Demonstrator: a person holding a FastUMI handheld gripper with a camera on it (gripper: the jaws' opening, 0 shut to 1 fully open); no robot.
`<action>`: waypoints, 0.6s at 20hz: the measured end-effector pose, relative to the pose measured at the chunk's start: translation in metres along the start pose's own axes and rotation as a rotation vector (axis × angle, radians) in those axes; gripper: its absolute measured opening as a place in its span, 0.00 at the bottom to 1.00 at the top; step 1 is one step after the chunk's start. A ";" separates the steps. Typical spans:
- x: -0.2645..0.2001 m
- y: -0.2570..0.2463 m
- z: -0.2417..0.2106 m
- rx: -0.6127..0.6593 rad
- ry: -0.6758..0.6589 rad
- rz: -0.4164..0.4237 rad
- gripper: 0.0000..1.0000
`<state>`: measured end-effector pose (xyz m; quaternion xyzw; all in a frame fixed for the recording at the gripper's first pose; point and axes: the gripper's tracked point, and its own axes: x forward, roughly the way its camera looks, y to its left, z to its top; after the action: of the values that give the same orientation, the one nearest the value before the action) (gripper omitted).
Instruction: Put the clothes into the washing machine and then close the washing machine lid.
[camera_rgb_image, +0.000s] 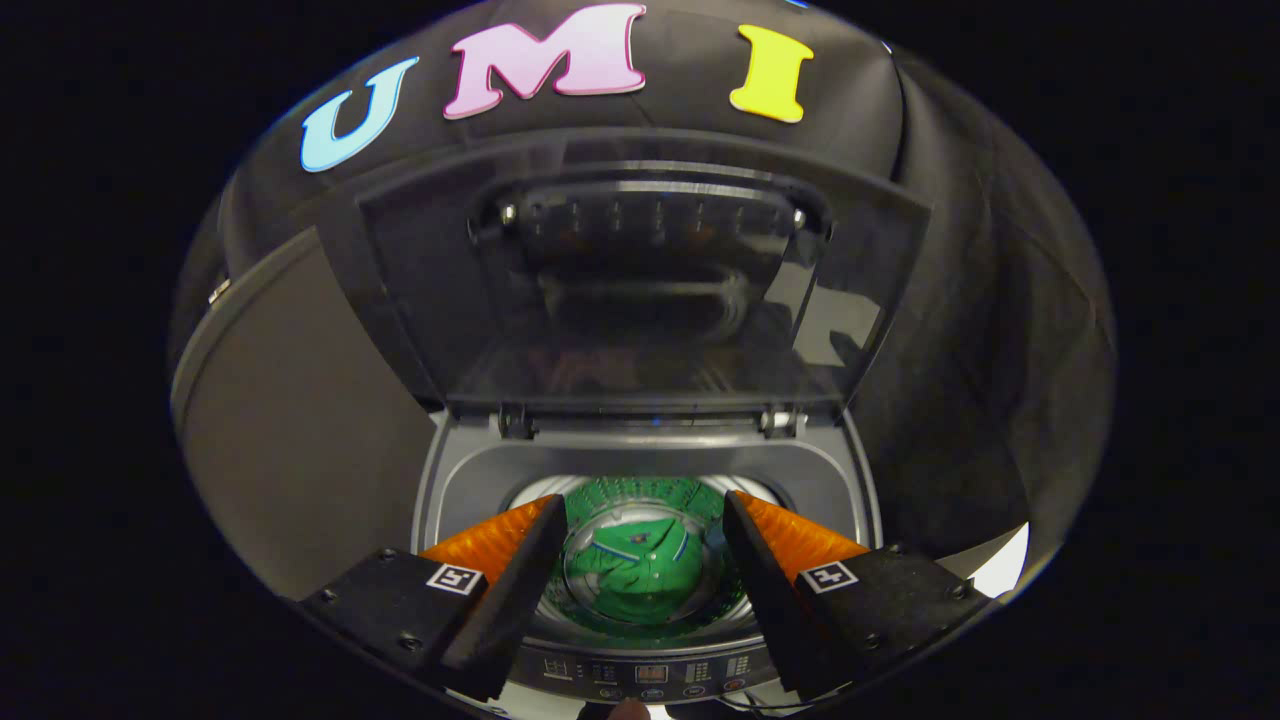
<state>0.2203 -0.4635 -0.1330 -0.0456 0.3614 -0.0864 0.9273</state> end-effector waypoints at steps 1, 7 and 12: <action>-0.004 -0.001 0.012 0.002 -0.024 -0.001 0.99; -0.020 -0.006 0.088 0.007 -0.172 -0.002 0.99; -0.028 -0.002 0.131 0.015 -0.254 0.007 0.99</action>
<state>0.2886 -0.4569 -0.0176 -0.0480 0.2405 -0.0797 0.9662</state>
